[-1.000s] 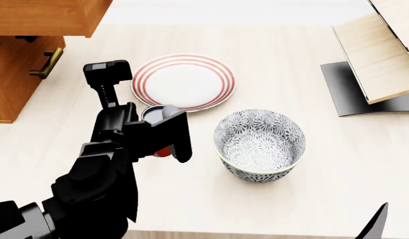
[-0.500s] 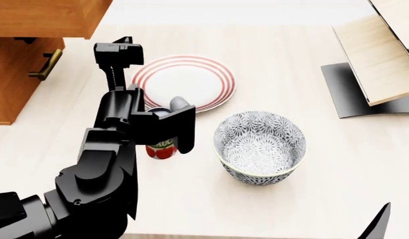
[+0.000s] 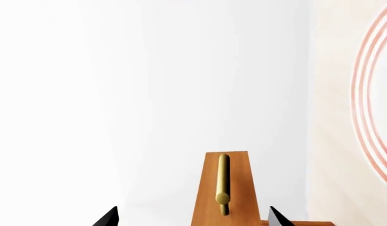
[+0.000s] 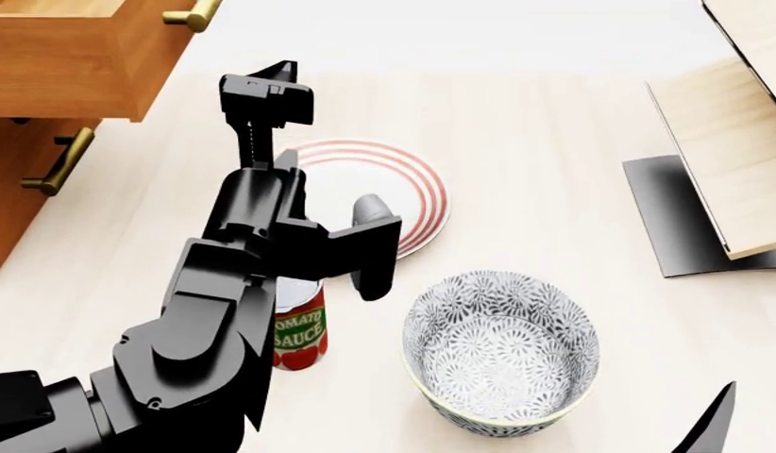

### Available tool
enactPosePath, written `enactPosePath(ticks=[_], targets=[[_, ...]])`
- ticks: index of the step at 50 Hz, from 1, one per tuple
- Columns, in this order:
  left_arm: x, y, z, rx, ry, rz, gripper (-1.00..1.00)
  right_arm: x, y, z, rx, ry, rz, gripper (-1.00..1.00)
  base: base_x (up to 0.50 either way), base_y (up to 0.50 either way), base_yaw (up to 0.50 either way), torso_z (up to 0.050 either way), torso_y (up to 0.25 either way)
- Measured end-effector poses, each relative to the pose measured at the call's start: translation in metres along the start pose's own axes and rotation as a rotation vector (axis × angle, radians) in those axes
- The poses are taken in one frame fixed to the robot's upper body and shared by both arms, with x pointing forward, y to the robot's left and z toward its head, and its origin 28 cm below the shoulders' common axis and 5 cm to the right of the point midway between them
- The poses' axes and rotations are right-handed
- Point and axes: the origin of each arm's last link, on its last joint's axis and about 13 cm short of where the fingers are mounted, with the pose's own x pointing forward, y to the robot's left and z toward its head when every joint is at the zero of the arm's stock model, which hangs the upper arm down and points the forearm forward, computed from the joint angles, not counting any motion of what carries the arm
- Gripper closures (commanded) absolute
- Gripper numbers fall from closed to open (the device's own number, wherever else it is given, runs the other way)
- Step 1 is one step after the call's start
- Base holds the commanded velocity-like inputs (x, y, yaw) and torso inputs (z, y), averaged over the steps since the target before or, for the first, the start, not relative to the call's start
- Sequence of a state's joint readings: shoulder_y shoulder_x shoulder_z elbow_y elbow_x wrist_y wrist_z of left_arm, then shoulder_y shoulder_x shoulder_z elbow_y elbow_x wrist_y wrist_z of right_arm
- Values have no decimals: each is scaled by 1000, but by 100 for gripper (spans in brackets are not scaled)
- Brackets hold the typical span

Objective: Close the top drawer of the cabinet.

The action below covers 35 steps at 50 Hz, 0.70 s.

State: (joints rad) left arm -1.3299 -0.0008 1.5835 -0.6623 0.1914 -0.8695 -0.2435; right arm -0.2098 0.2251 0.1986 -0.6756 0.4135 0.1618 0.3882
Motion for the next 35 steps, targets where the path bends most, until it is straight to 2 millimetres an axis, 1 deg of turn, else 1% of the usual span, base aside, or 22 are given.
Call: enactPosePath(ticks=[4,12,22,35], targets=[[0,-1,1,2,-7,0,-100,0,0,0,-3,0,1,-100,230,0,0,0,0],[-1,-4,0,5,-3,-11,-100,0,0,0,-7,-4,4,-100,494,0,0,0,0],[-1,-7,-4,5,32,-33,-100,0,-1,0,0,-2,0,-100,14,0,0,0,0],[-2,-10,-6,5,56,-57,-100,0,0,0,-21,10,6,-100,491,0,0,0,0]])
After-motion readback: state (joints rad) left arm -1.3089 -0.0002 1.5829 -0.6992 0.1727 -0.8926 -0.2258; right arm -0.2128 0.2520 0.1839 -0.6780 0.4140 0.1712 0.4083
